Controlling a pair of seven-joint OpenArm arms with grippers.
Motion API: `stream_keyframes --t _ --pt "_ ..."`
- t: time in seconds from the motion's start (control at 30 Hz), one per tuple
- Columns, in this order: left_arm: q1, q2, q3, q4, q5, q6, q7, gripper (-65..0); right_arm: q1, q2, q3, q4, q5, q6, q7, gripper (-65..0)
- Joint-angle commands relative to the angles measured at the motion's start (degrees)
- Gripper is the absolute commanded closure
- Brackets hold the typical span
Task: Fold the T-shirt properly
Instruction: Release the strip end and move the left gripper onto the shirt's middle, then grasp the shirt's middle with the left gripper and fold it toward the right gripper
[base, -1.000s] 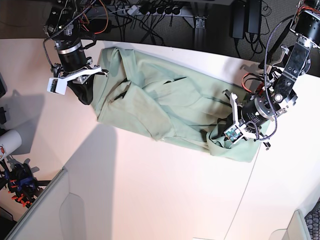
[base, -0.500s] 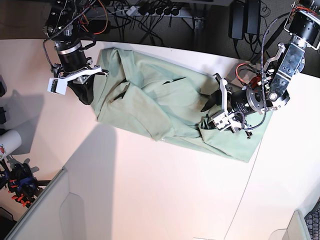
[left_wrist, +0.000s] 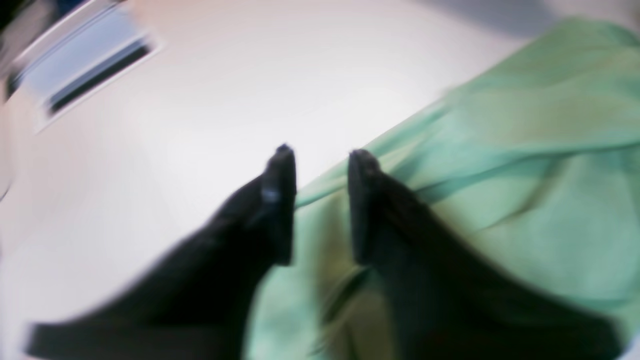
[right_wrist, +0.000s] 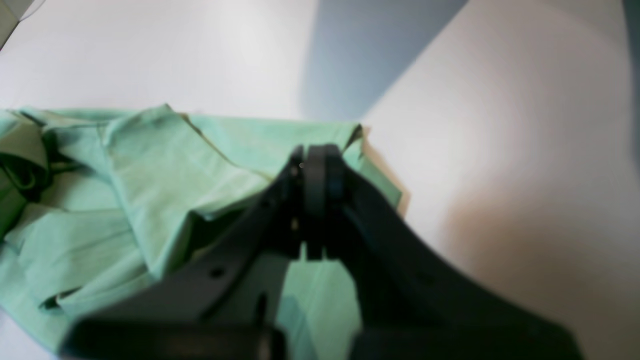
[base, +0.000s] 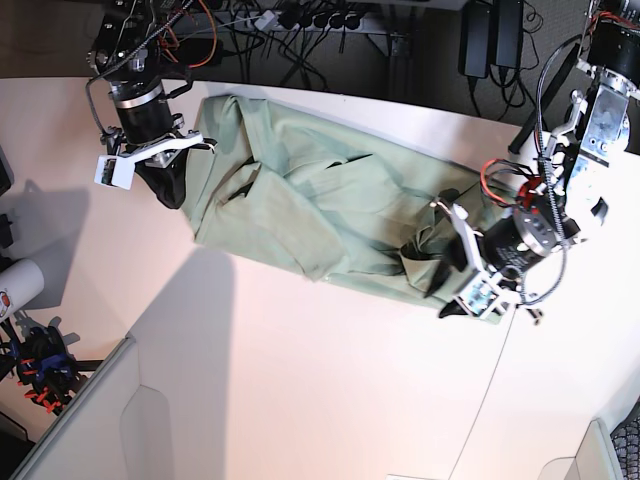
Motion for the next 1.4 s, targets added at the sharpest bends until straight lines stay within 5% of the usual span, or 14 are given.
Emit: stream_keyframes --t 0.0,0.07,0.37,0.53,0.83,1.03,1.2,1.37 --pt "-0.9 -0.9 -1.5 -0.1 -0.6 0.5 -1.2 -6.7 0.3 0.7 0.4 1.0 0.7 0.2 1.4 0.0" --pt "-0.5 -2.3 -3.0 -2.2 -0.6 0.5 -2.6 0.0 0.3 0.7 0.4 1.0 0.7 0.2 1.4 0.0" --pt "3.5 -1.8 -3.2 -9.0 3.0 0.5 -7.8 0.0 0.3 0.7 0.4 1.0 0.7 0.2 1.4 0.0" --pt "3.5 -1.8 -3.2 -10.8 5.3 4.3 -8.4 0.0 0.3 0.7 0.4 1.0 0.7 0.2 1.4 0.0" --pt "4.3 -1.8 -3.2 -10.8 7.6 4.2 -7.7 0.0 0.3 0.7 0.4 1.0 0.7 0.2 1.3 0.0" --pt "6.4 -1.8 -3.2 -10.8 7.5 1.6 -8.0 0.0 0.3 0.7 0.4 1.0 0.8 0.2 1.4 0.0" --pt "6.4 -1.7 -2.4 -10.6 4.3 -3.8 -8.5 0.0 0.3 0.7 0.4 1.0 1.2 0.2 1.4 0.0" --pt "6.4 0.4 -1.1 -9.4 3.7 -3.9 -8.5 0.0 0.3 0.7 0.4 1.0 1.2 0.2 1.4 0.0"
